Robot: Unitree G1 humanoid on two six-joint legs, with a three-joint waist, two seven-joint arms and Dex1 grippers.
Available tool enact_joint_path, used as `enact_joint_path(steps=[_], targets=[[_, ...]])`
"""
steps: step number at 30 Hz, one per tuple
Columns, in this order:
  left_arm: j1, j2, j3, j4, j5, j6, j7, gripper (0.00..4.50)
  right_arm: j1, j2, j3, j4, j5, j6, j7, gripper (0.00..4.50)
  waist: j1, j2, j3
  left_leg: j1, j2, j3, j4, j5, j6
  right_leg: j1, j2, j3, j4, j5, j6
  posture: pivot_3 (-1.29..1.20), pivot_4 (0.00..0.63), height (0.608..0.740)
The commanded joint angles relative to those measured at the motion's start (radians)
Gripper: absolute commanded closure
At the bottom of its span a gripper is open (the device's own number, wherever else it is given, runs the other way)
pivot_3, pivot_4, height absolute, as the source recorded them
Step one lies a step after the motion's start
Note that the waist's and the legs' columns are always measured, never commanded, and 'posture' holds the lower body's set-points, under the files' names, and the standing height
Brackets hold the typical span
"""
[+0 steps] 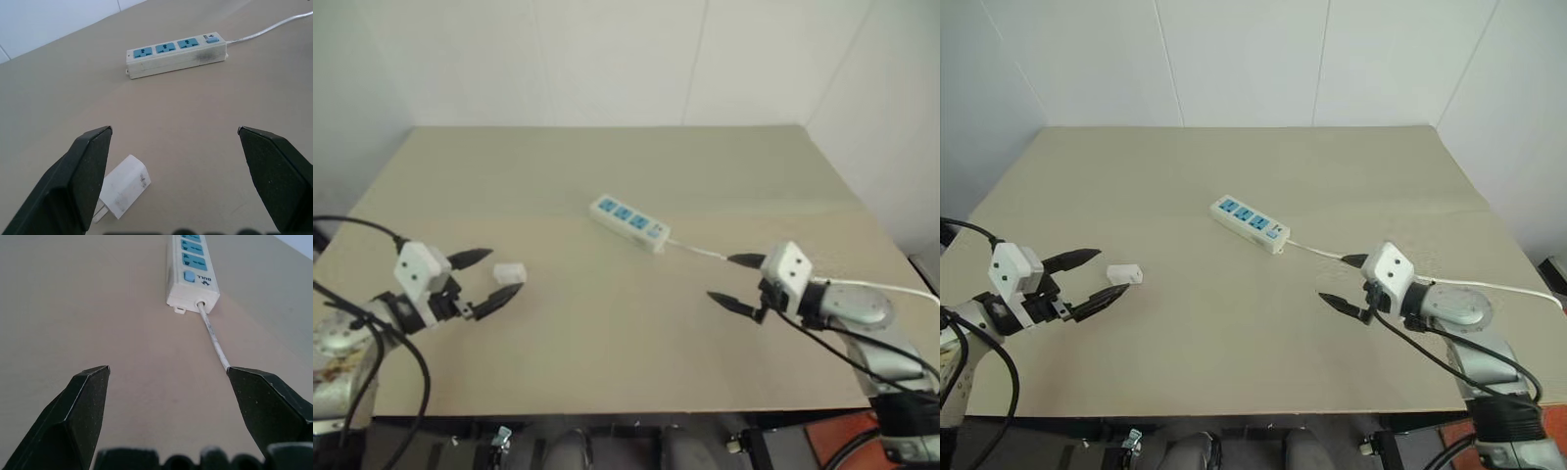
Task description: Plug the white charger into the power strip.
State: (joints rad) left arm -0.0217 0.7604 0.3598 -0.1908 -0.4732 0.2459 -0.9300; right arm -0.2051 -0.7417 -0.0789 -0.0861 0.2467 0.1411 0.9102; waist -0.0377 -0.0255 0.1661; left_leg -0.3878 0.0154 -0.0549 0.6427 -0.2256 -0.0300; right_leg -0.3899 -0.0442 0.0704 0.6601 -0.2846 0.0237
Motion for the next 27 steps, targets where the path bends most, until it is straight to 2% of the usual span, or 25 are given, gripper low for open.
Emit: enact_joint_path(steps=[1, 15, 24, 27], targets=[[0.009, -0.011, -0.001, -0.056, -0.015, 0.006, 0.019, 0.00, 0.013, -0.017, -0.054, -0.065, 0.025, 0.008, -0.011, 0.02, -0.001, 0.000, 0.000, 0.000, 0.000, 0.000, 0.000, 0.000, 0.000, 0.000, 0.000, 0.000, 0.000, 0.000, 0.000, 0.00, 0.150, 0.740], [0.078, 0.017, 0.107, -0.067, 0.002, 0.000, 0.064, 0.00, -0.079, 0.058, 0.033, -0.062, 0.031, 0.026, 0.005, 0.02, -0.002, 0.000, 0.000, 0.001, 0.000, 0.000, 0.000, 0.000, 0.000, 0.000, 0.001, 0.000, 0.001, 0.000, 0.000, 0.00, 0.150, 0.740], [0.105, 0.000, 0.103, -0.105, -0.015, 0.013, 0.084, 0.00, -0.099, 0.073, 0.050, -0.047, 0.027, 0.029, -0.001, 0.02, -0.003, 0.000, 0.000, 0.001, 0.000, 0.000, 0.000, 0.000, 0.000, 0.000, 0.001, 0.000, 0.002, 0.000, 0.000, 0.00, 0.150, 0.740], [0.102, -0.004, 0.099, -0.109, -0.021, 0.018, 0.087, 0.00, -0.125, 0.115, 0.071, -0.032, 0.013, 0.035, -0.041, 0.02, -0.007, 0.000, 0.000, 0.001, 0.000, 0.000, 0.000, 0.000, 0.000, 0.000, 0.001, 0.000, 0.002, 0.000, 0.000, 0.00, 0.150, 0.740]])
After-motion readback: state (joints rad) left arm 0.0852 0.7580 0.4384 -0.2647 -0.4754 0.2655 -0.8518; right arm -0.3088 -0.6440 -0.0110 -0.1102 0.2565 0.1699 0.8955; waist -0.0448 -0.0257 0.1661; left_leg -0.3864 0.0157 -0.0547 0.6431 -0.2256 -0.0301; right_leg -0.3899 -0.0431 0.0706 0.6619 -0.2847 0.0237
